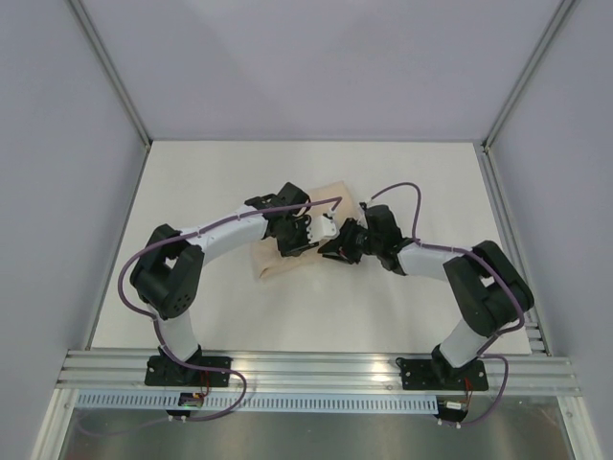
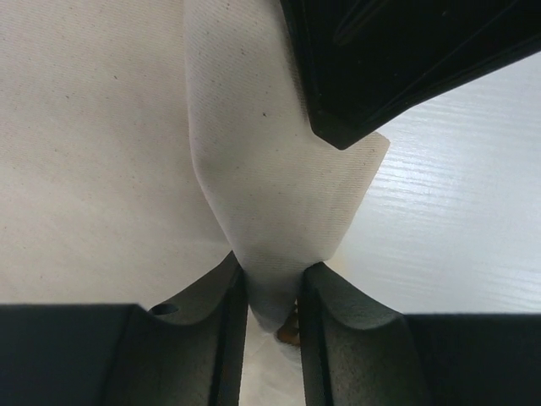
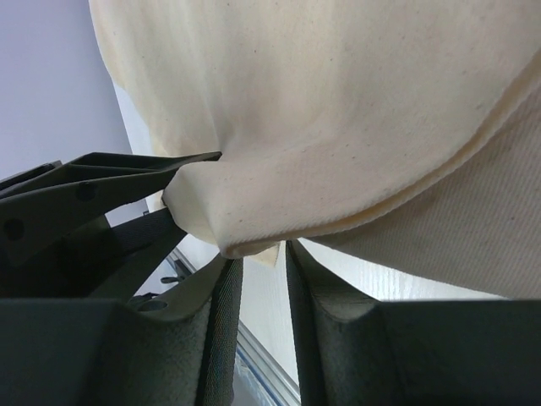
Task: Prepare the surgical pack
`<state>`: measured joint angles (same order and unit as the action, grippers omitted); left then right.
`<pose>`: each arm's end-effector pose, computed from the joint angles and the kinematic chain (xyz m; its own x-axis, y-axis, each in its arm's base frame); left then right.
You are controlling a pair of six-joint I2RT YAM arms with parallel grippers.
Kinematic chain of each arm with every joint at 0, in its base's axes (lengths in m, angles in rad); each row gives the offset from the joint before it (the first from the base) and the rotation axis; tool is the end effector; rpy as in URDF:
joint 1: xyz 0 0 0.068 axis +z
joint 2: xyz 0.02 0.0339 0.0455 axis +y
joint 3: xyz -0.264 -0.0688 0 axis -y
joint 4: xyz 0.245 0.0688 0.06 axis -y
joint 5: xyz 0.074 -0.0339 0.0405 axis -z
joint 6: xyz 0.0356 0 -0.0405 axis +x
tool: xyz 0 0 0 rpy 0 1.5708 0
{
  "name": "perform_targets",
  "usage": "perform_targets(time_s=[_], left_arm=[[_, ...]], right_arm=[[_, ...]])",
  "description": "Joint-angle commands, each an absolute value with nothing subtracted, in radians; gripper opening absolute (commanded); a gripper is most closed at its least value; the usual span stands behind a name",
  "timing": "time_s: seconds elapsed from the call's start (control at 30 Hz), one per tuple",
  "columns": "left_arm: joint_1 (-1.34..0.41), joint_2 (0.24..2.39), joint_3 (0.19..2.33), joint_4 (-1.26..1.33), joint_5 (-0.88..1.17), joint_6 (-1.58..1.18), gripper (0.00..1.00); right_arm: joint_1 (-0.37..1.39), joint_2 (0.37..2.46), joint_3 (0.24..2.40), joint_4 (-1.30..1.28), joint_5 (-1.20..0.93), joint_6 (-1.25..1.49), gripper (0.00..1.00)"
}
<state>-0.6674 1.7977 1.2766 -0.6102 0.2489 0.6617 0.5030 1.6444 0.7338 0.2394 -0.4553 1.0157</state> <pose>0.2835 -0.2346 0.2026 -0.1416 0.8698 -0.4727 0.9750 0.2052 0.0856 0.2729 0.1680 0.1542 -0.9115 0.3697 -0.1803 0.0759 0.5820 0.8096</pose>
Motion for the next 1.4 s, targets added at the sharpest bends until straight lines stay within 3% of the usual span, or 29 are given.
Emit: perform_targets(time_s=[0.0, 0.13, 0.33, 0.4, 0.43, 0.53, 0.67, 0.8, 1.2, 1.37], left_arm=[[-0.667, 1.781, 1.292, -0.603, 0.258, 0.66, 0.28], [-0.667, 1.767, 1.31, -0.634, 0.259, 0.664, 0.46], [-0.666, 1.764, 1.362, -0.75, 0.354, 0.667, 0.6], [-0.667, 1.761, 1.391, -0.807, 0.386, 0.675, 0.62], [-0.667, 1.752, 1.397, -0.822, 0.412, 0.675, 0.62], [-0.667, 1.726, 1.402, -0.845, 0.443, 0.675, 0.62], [-0.666, 1.71, 1.423, -0.842, 0.469, 0.65, 0.63], [-0.667, 1.761, 1.443, -0.75, 0.421, 0.563, 0.74], [-0.736, 1.885, 1.424, -0.629, 0.154, 0.554, 0.67], [-0.742, 1.885, 1.408, -0.663, 0.13, 0.577, 0.65]], right_arm=[[0.512, 1.661, 0.752, 0.299, -0.463, 1.031, 0.29], [0.517, 1.669, 0.758, 0.296, -0.457, 1.038, 0.31], [0.523, 1.71, 0.77, 0.331, -0.492, 1.052, 0.26], [0.525, 1.732, 0.776, 0.333, -0.505, 1.066, 0.23], [0.525, 1.747, 0.77, 0.334, -0.508, 1.075, 0.13], [0.525, 1.744, 0.738, 0.36, -0.5, 1.08, 0.0], [0.526, 1.717, 0.696, 0.365, -0.476, 1.08, 0.01], [0.526, 1.704, 0.677, 0.364, -0.463, 1.069, 0.01], [0.525, 1.723, 0.661, 0.38, -0.457, 1.08, 0.01], [0.523, 1.706, 0.658, 0.373, -0.446, 1.08, 0.0]])
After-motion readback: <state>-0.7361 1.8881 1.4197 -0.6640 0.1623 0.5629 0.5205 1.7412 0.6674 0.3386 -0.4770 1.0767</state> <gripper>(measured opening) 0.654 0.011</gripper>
